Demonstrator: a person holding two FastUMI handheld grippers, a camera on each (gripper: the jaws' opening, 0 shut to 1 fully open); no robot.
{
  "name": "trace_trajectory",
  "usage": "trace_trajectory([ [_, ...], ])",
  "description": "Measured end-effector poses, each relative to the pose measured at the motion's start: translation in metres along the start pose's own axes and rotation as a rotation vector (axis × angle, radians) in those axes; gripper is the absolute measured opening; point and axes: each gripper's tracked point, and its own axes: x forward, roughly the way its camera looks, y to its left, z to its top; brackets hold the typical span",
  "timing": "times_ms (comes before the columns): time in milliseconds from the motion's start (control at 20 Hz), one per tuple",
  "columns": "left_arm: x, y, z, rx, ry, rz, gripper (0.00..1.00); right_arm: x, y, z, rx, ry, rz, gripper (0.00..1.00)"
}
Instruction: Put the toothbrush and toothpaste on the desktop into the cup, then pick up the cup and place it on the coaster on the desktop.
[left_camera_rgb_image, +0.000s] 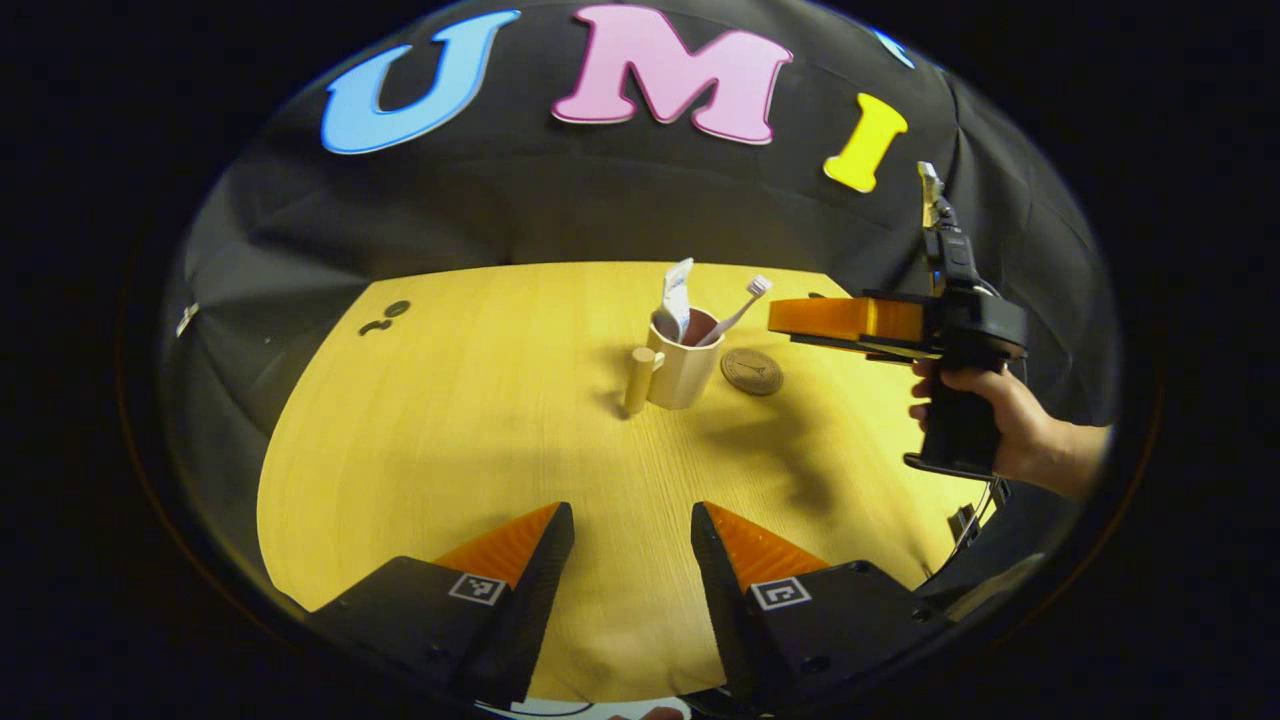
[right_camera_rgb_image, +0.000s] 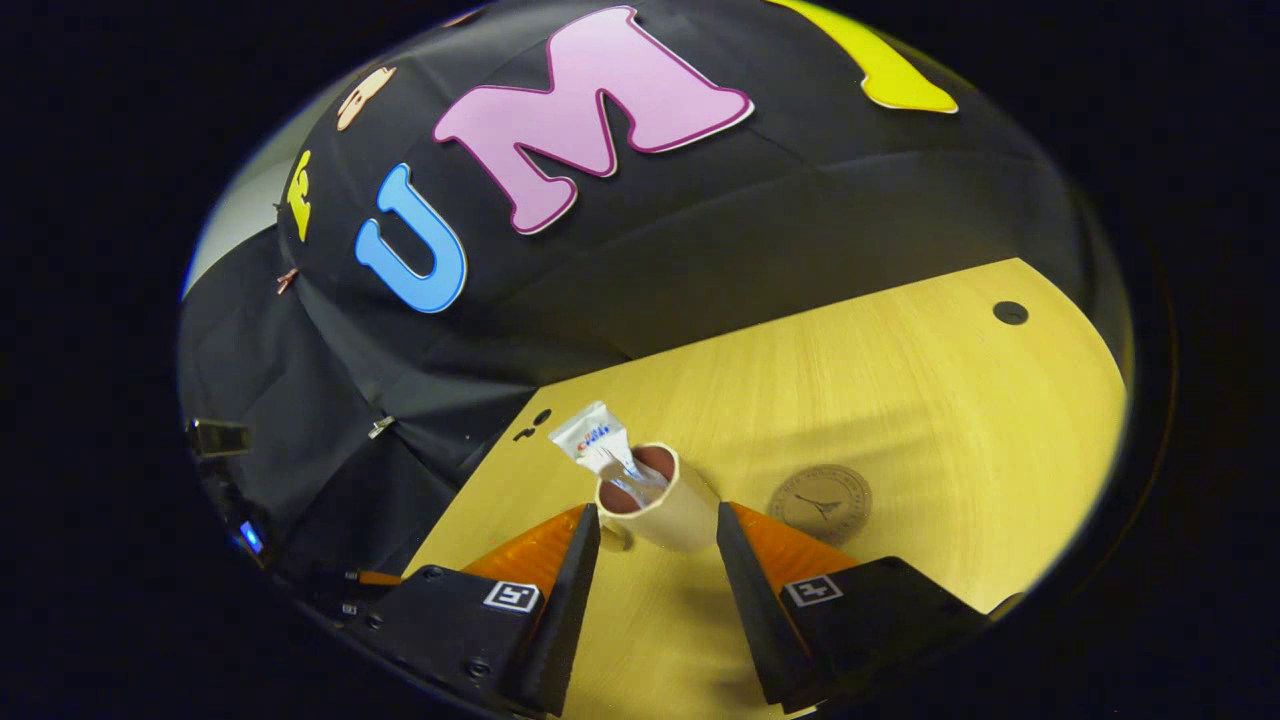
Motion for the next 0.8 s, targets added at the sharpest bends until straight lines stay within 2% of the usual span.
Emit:
trace_trajectory([
  [150, 0.026, 0.007, 0.016, 0.073, 0.046, -0.028, 0.74, -0.029, -0.017, -0.018, 0.016, 0.038, -0.020, 0.73],
  [400, 0.066, 0.012, 0.033, 0.136, 0.154, -0.100, 0.74, -0.081, -0.051, -0.041, 0.053, 0.074, -0.070, 0.74],
  [800, 0.131, 0.009, 0.060, 0.347, 0.327, -0.156, 0.71, -0.159, -0.110, -0.071, 0.064, 0.099, -0.190, 0.74],
])
